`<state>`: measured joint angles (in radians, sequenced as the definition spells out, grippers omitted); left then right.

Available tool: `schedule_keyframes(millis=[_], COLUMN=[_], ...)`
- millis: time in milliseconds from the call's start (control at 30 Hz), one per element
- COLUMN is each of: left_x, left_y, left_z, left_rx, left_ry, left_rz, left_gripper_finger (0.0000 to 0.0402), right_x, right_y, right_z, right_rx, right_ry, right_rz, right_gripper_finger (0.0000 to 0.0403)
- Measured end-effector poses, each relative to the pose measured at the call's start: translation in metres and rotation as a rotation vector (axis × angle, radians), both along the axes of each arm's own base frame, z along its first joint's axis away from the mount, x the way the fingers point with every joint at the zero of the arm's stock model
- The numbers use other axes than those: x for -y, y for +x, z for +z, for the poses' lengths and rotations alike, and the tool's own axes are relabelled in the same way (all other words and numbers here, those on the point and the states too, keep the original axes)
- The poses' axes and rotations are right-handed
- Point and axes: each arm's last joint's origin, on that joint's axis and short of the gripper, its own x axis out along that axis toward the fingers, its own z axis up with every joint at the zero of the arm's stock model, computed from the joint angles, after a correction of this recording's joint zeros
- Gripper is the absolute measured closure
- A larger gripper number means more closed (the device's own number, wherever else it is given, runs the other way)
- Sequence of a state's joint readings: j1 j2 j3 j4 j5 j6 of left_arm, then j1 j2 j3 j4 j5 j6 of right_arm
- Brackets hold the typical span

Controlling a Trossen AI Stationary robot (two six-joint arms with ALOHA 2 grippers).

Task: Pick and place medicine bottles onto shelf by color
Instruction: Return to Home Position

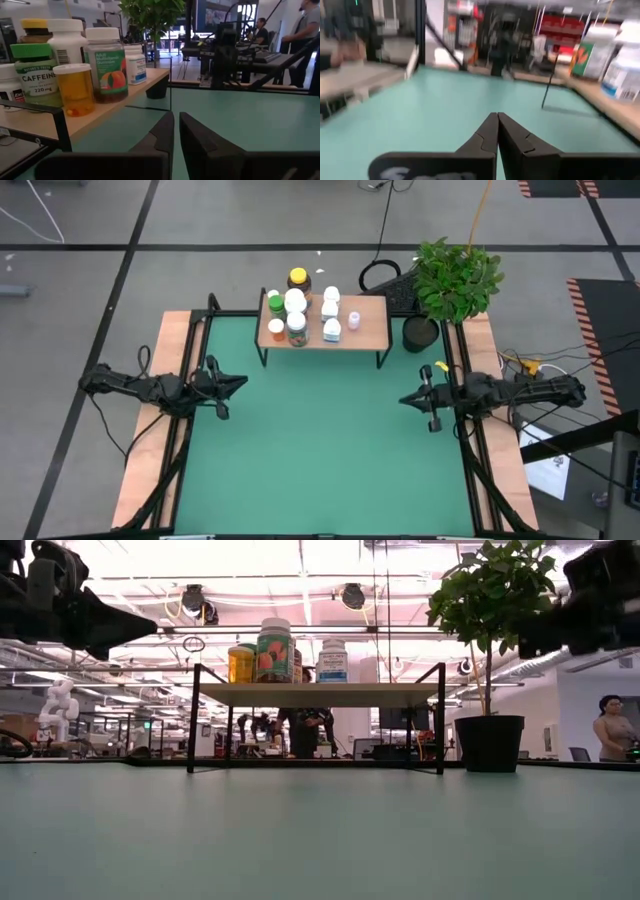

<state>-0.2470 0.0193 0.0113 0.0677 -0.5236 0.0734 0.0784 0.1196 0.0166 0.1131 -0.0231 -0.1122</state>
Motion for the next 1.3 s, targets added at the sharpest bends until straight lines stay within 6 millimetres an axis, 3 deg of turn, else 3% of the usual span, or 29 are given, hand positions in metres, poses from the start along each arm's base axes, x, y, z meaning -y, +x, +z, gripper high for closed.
schedule_keyframes(millis=[200, 500, 700, 967, 1300], left_x=[0.000, 0.000, 0.000, 0.000, 0.000], left_y=[0.000, 0.000, 0.000, 0.000, 0.000], left_z=[0.000, 0.000, 0.001, 0.001, 0.001], left_rx=[-0.002, 0.005, 0.007, 0.008, 0.008], left_ry=[0.005, -0.001, -0.001, -0.002, -0.002], left_rz=[0.000, 0.000, 0.000, 0.000, -0.001], left_gripper_finger=[0.0371, 0.0371, 0.0371, 0.0371, 0.0371], right_x=[0.000, 0.002, 0.010, 0.011, 0.013], right_y=[0.000, -0.003, -0.007, -0.010, -0.010], right_z=[-0.007, 0.019, 0.015, 0.017, 0.020], right_rx=[-0.072, 0.198, 0.168, 0.182, 0.211], right_ry=[-0.013, 0.032, 0.092, 0.079, 0.057], right_rz=[0.000, -0.015, -0.081, 0.134, 0.089], right_gripper_finger=[0.0403, 0.0403, 0.0403, 0.0403, 0.0403])
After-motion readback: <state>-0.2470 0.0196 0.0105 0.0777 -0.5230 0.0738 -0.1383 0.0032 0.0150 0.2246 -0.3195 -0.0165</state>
